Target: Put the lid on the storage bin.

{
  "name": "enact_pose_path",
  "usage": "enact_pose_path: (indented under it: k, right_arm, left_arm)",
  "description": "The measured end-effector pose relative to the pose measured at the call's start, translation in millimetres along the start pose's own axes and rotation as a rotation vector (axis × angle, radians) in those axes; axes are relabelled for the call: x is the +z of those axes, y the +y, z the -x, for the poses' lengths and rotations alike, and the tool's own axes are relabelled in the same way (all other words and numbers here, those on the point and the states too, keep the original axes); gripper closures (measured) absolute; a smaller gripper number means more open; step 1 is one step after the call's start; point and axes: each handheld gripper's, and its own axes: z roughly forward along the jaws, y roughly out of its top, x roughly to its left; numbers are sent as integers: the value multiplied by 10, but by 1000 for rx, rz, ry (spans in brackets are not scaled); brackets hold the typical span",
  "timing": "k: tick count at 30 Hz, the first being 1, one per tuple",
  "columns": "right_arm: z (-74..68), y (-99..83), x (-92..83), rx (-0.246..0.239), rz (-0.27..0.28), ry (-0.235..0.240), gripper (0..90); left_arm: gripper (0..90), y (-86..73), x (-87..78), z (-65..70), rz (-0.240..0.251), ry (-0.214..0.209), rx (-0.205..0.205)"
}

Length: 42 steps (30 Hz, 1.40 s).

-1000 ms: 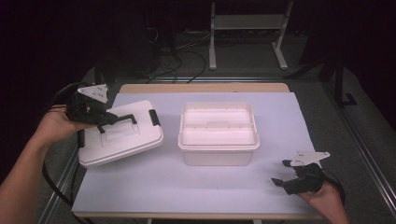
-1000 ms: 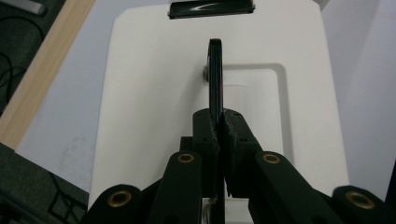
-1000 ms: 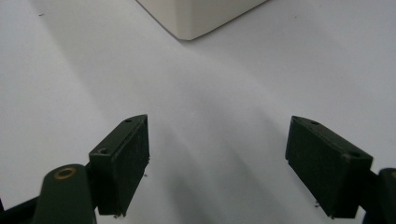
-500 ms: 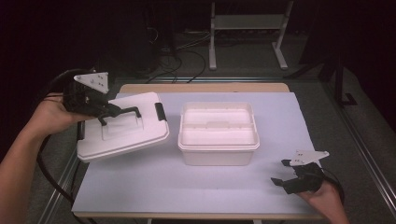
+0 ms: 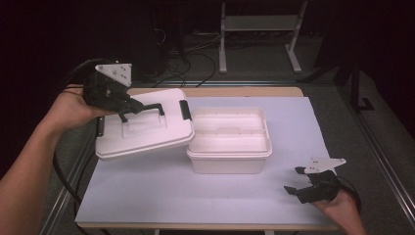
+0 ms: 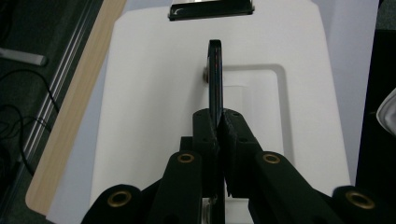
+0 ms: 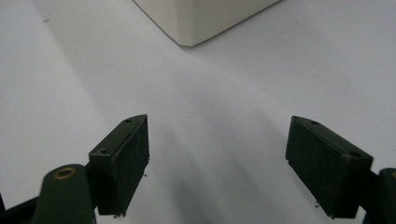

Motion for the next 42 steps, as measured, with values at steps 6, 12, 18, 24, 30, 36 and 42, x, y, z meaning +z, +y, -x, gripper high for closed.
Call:
enact_pose_path:
  k: [6,12,18,24,30,36,42]
  right_arm:
    - [-9,-9,-1,-3,-1,2,211]
    - [-2,-32,-28,2,0,-4,212]
    - [-3,-46,-33,-1,0,-5,212]
    - [-3,-52,-58,5,10,-4,212]
    - [5,-66,-55,4,8,-3,211]
    - [0,-78,-64,6,8,-3,211]
    - [-3,-101,-79,12,6,-6,211]
  left_arm:
    - [849,174,53,-10,5,-7,27]
    - [848,340,133,-32,13,-19,41]
    - [848,515,254,-46,16,-35,58]
    - [848,697,352,-44,16,-46,80]
    - [848,829,461,-58,33,-61,90]
    - [848,943,596,-62,45,-77,100]
    - [848,1091,698,-76,64,-93,112]
